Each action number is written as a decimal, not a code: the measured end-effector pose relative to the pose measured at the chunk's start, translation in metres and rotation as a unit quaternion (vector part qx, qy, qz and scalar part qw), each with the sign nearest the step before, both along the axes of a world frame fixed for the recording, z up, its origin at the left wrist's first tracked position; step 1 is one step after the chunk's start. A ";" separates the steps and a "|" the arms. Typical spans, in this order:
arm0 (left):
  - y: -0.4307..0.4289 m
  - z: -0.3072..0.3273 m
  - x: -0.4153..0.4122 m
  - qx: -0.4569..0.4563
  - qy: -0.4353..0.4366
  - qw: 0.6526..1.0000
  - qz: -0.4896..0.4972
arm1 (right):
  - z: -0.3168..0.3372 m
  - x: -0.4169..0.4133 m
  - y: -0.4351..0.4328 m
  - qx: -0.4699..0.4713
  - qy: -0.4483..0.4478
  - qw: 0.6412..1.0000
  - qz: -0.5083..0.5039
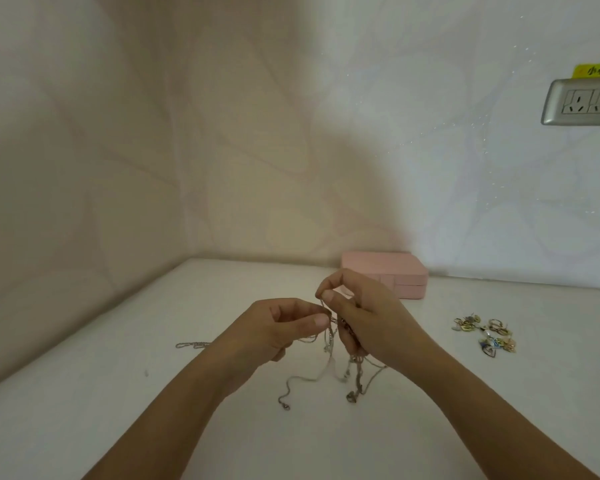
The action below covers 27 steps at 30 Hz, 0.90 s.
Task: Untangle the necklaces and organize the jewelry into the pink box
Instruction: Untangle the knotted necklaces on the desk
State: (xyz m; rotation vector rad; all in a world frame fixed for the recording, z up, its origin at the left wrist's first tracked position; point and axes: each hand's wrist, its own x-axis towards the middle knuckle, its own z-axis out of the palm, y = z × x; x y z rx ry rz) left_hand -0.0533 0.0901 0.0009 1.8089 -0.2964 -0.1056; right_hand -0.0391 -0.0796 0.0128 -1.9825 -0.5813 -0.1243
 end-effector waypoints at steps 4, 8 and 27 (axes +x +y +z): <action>-0.003 -0.004 0.001 -0.009 -0.011 1.000 0.004 | 0.000 -0.005 0.001 -0.027 -0.012 0.999 0.031; -0.004 -0.004 0.000 -0.023 -0.009 1.000 0.019 | 0.003 -0.001 -0.010 -0.104 -0.018 0.994 0.005; 0.001 -0.001 0.002 -0.015 0.015 1.000 0.010 | 0.008 0.012 -0.015 0.419 0.341 0.831 0.132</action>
